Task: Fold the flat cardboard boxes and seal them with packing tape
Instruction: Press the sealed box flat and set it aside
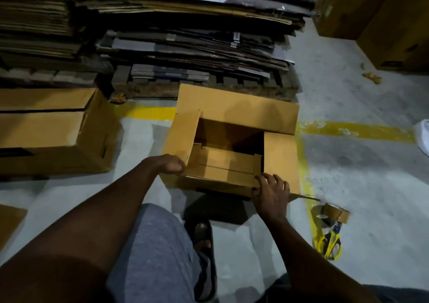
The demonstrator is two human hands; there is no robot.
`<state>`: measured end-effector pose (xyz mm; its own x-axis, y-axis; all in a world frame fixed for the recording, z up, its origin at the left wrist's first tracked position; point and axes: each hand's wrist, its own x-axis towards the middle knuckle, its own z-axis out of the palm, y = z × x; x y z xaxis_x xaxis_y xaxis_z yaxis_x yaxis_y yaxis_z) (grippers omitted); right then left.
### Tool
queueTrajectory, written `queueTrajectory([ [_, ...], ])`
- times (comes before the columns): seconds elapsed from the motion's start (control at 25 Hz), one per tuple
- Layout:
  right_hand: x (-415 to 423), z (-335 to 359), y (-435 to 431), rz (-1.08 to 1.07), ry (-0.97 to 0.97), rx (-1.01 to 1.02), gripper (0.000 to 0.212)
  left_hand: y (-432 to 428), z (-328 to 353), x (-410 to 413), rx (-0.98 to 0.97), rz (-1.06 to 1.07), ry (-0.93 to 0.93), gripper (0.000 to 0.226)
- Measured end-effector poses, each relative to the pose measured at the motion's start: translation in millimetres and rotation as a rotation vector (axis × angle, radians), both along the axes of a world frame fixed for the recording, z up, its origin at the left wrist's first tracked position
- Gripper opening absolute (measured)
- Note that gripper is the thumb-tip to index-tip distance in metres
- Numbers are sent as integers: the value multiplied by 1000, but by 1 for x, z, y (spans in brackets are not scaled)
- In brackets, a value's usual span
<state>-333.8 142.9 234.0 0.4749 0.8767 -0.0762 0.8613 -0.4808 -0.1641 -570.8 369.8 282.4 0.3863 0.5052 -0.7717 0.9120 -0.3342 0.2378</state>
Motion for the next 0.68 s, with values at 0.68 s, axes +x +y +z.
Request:
queueTrajectory([
  [0.68, 41, -42, 52, 114, -154, 145, 56, 32, -47, 71, 442, -312, -17, 91],
])
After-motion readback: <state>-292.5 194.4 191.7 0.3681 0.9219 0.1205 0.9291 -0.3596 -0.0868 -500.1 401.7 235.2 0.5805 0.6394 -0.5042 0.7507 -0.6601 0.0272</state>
